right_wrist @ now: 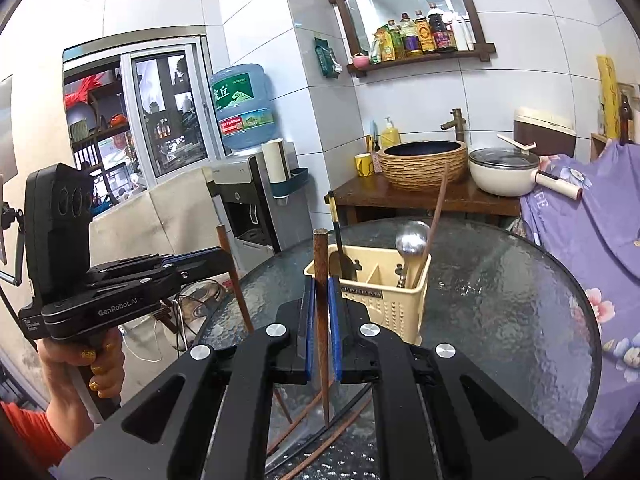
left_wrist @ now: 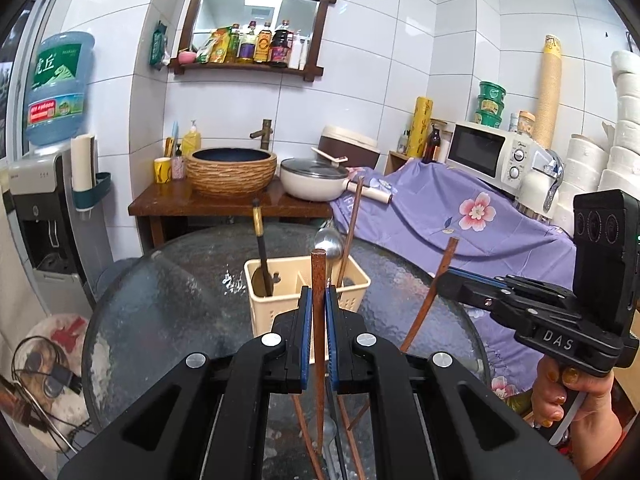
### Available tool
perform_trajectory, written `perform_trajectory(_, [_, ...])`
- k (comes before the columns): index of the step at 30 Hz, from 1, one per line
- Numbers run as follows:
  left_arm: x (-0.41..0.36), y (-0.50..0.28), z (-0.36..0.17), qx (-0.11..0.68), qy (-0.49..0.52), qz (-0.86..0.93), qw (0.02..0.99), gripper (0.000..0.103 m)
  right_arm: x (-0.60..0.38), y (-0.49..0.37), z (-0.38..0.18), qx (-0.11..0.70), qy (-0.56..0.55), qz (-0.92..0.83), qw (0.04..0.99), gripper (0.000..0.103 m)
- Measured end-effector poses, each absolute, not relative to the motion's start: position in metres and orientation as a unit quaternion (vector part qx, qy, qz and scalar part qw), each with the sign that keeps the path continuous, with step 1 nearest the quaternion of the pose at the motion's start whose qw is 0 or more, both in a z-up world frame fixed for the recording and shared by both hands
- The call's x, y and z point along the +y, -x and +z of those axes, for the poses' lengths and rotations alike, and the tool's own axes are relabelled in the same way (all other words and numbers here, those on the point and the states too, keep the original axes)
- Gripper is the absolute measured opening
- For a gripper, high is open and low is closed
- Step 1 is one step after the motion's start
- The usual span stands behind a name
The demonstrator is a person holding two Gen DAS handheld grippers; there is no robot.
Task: Organize utensils
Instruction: 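Lift the wooden chopsticks with both grippers and carry them over the caddy, then lower the chopsticks into the caddy and open both grippers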
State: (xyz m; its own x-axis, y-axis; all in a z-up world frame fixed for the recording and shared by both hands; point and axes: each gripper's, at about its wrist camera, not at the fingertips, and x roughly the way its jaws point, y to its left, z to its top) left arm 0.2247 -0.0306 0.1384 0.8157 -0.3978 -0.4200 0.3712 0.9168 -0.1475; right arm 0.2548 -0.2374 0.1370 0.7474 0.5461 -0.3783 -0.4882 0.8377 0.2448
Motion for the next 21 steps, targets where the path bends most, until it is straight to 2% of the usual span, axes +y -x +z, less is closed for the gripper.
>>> perform_trajectory(6, [-0.03, -0.242, 0.168, 0.219, 0.037, -0.212, 0.952, 0.007, -0.24, -0.27, 0.163, 0.218, -0.063, 0.281, 0.933, 0.007])
perform_trajectory(15, [-0.022, -0.282, 0.259, 0.166, 0.066, -0.196, 0.964, 0.007, -0.25, -0.309, 0.251, 0.168, -0.087, 0.262, 0.947, 0.008])
perform_trajectory(21, [-0.029, -0.314, 0.275, 0.154, 0.06, -0.147, 0.975, 0.007, -0.243, -0.34, 0.275, 0.146, -0.074, 0.223, 0.961, 0.007])
